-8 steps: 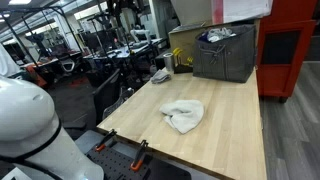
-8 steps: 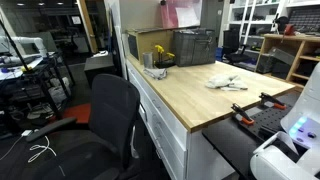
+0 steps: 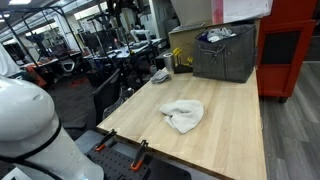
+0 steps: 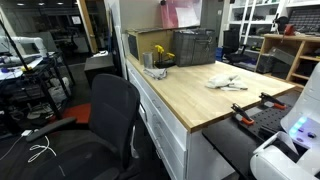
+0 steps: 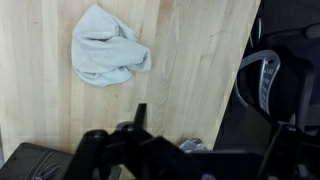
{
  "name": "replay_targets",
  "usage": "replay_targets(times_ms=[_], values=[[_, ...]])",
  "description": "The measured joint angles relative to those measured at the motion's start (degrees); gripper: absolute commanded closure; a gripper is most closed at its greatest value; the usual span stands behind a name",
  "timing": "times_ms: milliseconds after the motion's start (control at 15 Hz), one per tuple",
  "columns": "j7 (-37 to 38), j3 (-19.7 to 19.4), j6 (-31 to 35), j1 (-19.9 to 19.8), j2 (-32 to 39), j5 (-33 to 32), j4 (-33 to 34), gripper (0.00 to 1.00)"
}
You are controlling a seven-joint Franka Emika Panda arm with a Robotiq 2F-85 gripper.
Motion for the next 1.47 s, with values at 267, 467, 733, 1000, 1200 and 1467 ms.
replay_targets(times_ms=[267,467,733,1000,1200,1467], values=[[0.0,0.0,0.0,0.0,0.0,0.0,0.0,0.00],[0.0,0.0,0.0,0.0,0.0,0.0,0.0,0.00],[0.0,0.0,0.0,0.0,0.0,0.0,0.0,0.00],[0.0,0.0,0.0,0.0,0.1,0.0,0.0,0.00],[0.2,0.1,0.0,-0.3,1.8,0.0,0.0,0.00],[0.3,0.0,0.2,-1.3,7.4,0.3,0.7,0.00]])
